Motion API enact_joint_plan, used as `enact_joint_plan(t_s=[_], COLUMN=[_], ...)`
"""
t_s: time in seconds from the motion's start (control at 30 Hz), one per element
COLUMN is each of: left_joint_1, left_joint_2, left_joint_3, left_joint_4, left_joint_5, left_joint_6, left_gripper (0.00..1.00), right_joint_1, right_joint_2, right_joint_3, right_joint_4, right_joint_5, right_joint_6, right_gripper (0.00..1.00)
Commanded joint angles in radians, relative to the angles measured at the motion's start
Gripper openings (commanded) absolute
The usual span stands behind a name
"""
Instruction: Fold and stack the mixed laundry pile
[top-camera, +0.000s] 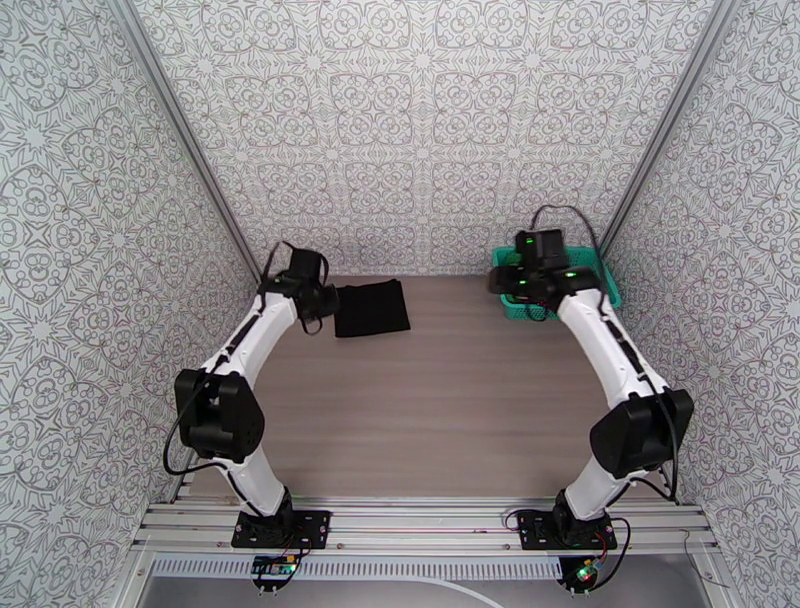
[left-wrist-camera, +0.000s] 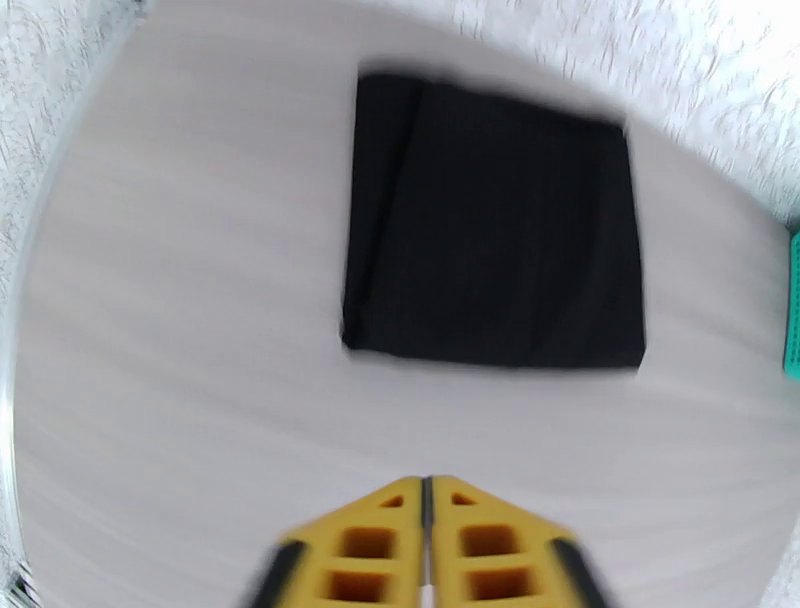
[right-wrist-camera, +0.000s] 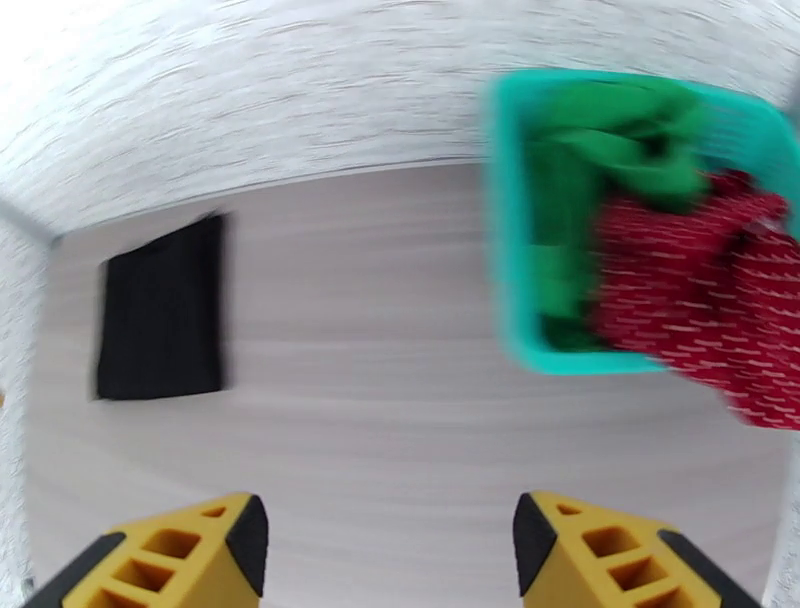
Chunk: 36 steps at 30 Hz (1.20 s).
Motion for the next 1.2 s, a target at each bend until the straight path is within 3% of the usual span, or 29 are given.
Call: enact_joint_plan(t_s=[0.0, 0.2, 0.67, 1.07, 1.17], left_joint_1=[-0.022, -0.024, -0.008, -0.013, -0.030], left_joint_2=[0.070, 0.250, 0.499, 0.446, 0.352], left_joint_3=[-0.103, -0.070, 0.191, 0.204, 0.177], left_joint_4=[0.092, 0.129, 0.073, 0.092, 0.104], left_joint_5=[0.060, 0.038, -0.057, -0.024, -0.012], left_joint_6=[-0.038, -0.056, -0.031, -0.009, -0.002], left_gripper=[0.00, 0.00, 0.00, 0.00, 0.00], right_joint_1=[-0.082, -0.161, -0.179, -0.179, -0.180], right_joint_2=[0.048, 0.189, 0.355, 0.528, 0.569], right_joint_3=[0.047, 0.147, 0.260, 0.410, 0.456], right_joint_4=[-0.064, -0.064, -0.022, -0.039, -0.055], right_joint_5=[-0.026, -0.045, 0.001, -0.104, -0.119], right_joint_6=[-0.049, -0.058, -0.029, 0.016, 0.023], right_gripper=[0.67, 0.67, 0.76, 0.57, 0.49])
